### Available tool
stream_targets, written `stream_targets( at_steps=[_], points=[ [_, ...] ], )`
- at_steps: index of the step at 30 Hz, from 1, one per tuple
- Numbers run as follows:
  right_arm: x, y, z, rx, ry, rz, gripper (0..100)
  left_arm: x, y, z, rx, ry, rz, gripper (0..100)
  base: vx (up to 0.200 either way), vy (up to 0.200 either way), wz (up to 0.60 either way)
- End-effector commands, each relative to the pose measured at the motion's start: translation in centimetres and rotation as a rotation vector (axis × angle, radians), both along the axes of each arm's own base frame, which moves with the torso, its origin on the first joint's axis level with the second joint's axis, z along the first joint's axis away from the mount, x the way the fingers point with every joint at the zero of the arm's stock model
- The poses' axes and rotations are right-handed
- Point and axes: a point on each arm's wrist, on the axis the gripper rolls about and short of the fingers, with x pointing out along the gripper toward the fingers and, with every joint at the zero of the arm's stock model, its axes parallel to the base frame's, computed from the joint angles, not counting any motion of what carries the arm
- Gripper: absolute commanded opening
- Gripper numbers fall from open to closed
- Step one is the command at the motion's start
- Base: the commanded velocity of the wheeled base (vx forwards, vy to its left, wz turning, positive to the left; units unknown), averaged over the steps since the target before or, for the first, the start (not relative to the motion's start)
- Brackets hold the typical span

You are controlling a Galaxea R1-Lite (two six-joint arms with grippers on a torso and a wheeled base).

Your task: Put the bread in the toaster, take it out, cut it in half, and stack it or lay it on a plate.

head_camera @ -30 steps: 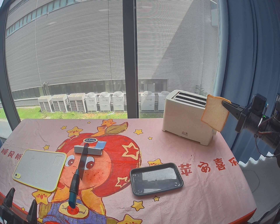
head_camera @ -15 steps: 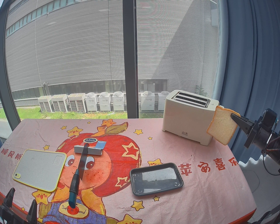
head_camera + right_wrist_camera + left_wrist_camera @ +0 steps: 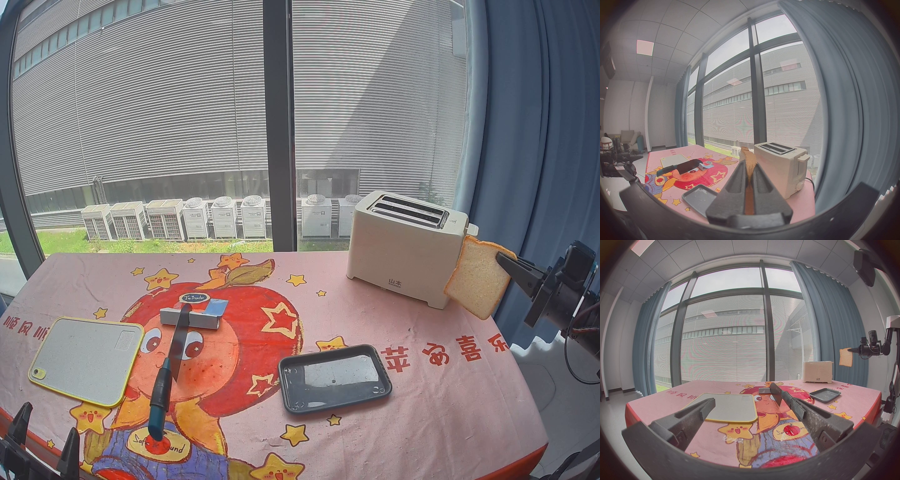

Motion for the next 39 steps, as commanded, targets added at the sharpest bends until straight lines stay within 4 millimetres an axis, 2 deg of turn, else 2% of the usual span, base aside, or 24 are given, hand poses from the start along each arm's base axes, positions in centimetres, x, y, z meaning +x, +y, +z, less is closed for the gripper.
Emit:
stream_targets(
  at_steps=[1, 4, 16, 39],
  points=[
    [-0.01, 0.02, -0.07, -0.001, 0.003, 0.002, 0, 0.01, 0.00, -0.53, 0.000, 0.001, 0.000, 100, -0.200, 0.000, 0.00],
    [-0.03, -0.01, -0.04, -0.001, 0.001, 0.000, 0, 0.01, 0.00, -0.53, 0.001, 0.001, 0.000, 100, -0.200, 0.000, 0.00],
    [-0.18, -0.02, 0.19, 0.001, -0.011, 0.002, 0, 0.01, 0.00, -0.53, 0.000, 0.001, 0.000, 100, 0.000, 0.000, 0.00],
    [-0.47, 0.33, -0.32, -0.004, 0.009, 0.023, 0, 0.01, 0.00, -0.53, 0.001, 0.001, -0.002, 100, 0.000, 0.200, 0.00]
  ],
)
